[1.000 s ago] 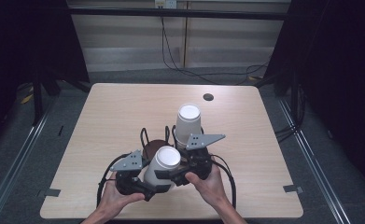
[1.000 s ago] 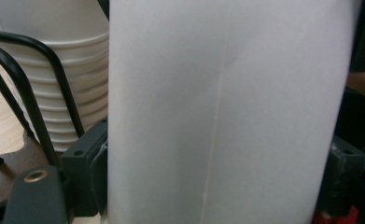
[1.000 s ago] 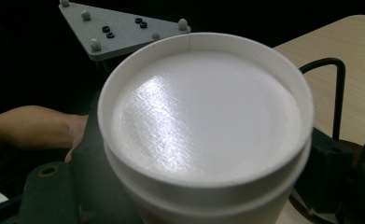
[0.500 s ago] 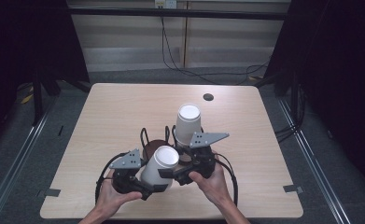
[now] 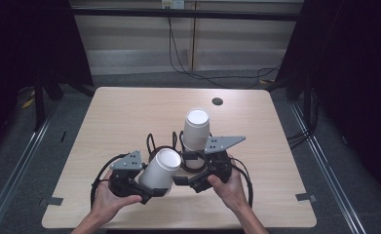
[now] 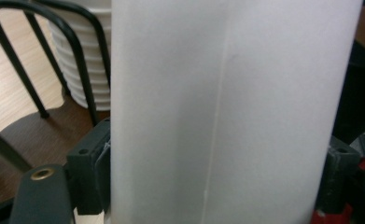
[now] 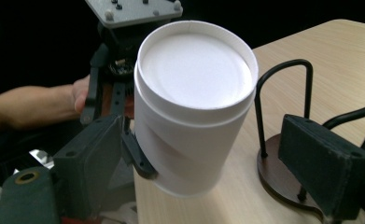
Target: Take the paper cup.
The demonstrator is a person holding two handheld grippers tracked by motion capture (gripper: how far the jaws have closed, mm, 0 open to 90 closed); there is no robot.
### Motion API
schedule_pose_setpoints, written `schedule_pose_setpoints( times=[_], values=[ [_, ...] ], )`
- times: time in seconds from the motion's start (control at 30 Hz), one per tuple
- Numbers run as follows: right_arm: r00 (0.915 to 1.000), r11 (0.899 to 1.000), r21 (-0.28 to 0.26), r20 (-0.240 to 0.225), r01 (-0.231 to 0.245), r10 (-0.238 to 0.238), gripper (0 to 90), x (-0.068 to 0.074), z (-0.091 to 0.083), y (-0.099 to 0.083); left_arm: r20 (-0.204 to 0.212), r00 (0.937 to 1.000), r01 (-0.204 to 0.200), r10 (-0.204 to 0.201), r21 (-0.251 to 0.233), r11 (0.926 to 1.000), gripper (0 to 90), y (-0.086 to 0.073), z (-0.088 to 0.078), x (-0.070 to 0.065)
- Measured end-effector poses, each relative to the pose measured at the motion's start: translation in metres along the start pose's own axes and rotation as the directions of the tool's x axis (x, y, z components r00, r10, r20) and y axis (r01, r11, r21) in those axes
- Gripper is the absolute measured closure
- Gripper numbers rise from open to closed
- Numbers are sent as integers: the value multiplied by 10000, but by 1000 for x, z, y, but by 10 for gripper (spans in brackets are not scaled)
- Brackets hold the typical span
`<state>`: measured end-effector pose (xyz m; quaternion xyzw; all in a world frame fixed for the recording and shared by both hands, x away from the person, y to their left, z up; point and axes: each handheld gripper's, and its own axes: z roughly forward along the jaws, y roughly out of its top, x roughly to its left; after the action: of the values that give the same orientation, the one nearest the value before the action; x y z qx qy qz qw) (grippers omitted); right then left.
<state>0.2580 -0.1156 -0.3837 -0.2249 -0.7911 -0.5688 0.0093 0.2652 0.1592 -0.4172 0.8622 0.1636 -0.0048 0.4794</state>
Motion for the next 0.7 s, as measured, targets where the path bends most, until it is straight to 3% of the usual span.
schedule_pose_setpoints(
  times=[0.2,0.3,0.43,0.5,0.6,0.7],
  values=[
    [9997,9974,681,-11,234,-234,139,-3,-2,-2,-397,9989,-227,252,631,9977,203,0,-2,1],
    [9991,9920,1206,165,369,-391,140,-3,-1,-2,-557,9976,-354,403,877,9955,205,1,0,2],
    [9983,9835,1717,69,565,-586,140,-6,2,-2,-686,9965,-390,479,1261,9913,208,2,4,2],
    [9983,9798,1914,-52,582,-582,141,-7,3,-2,-710,9946,-638,759,1600,9850,208,2,5,3],
    [9979,9754,2109,-60,642,-644,141,-7,4,-4,-784,9949,-476,627,1813,9823,208,1,6,2],
    [9970,9663,2470,63,727,-766,141,-7,6,-5,-930,9930,-513,730,2175,9747,208,2,8,2]
  ],
)
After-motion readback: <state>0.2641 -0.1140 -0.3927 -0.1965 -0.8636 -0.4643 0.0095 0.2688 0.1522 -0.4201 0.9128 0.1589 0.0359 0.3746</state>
